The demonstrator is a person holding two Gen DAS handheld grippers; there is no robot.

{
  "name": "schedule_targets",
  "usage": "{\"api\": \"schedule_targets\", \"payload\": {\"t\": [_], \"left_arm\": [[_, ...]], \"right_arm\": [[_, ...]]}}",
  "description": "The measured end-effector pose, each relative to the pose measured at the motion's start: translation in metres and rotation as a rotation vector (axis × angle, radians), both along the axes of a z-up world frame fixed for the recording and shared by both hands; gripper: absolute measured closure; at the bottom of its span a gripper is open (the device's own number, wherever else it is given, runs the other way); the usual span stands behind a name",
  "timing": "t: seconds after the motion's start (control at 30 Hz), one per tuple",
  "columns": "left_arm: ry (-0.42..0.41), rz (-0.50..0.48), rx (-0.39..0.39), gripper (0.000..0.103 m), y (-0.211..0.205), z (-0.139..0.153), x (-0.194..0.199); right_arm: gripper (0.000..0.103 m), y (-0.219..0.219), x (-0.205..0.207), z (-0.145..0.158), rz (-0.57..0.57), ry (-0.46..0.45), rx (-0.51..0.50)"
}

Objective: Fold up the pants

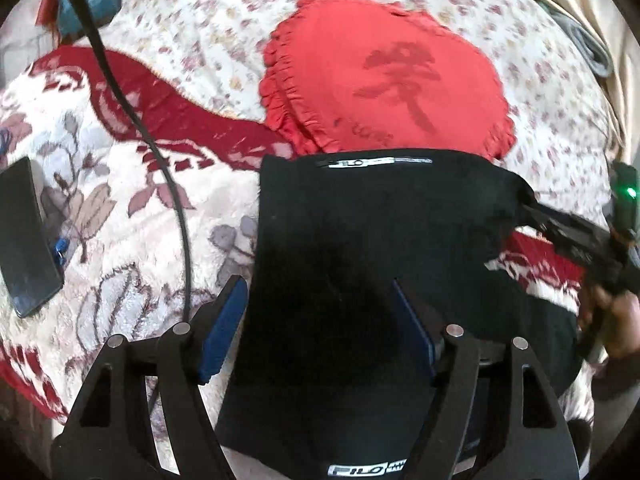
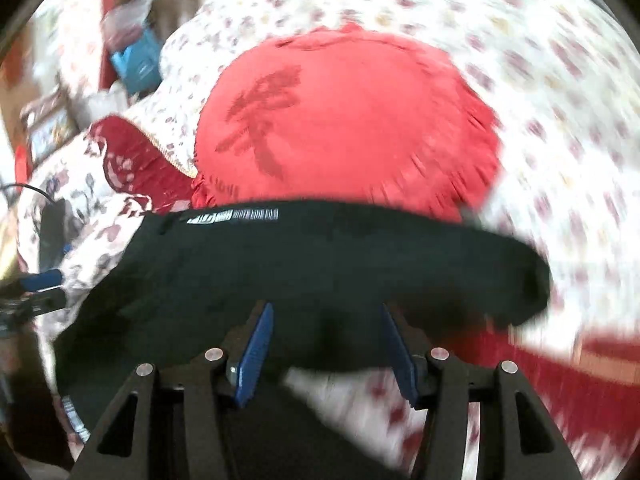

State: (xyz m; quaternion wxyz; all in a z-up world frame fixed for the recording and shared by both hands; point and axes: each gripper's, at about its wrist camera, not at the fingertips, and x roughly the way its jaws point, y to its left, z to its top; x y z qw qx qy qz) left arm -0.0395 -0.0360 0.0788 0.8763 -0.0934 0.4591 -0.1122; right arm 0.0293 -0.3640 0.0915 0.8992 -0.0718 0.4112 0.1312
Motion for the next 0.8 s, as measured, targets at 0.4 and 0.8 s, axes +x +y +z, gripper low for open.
{"api": "schedule_targets", "payload": {"t": [0.4, 0.8], "left_arm": [[0.106, 0.035, -0.035, 0.030, 0.012, -0.028, 0.023], [0.115, 0.092, -0.066, 0.030, 0.030, -0.028, 0.018]], "right_arm": [[0.050, 0.027, 0.091, -0.034, 0.216, -0.077, -0.374], [0.099, 0.011, 0.054, -0.011, 0.203, -0.111, -0.299]]}}
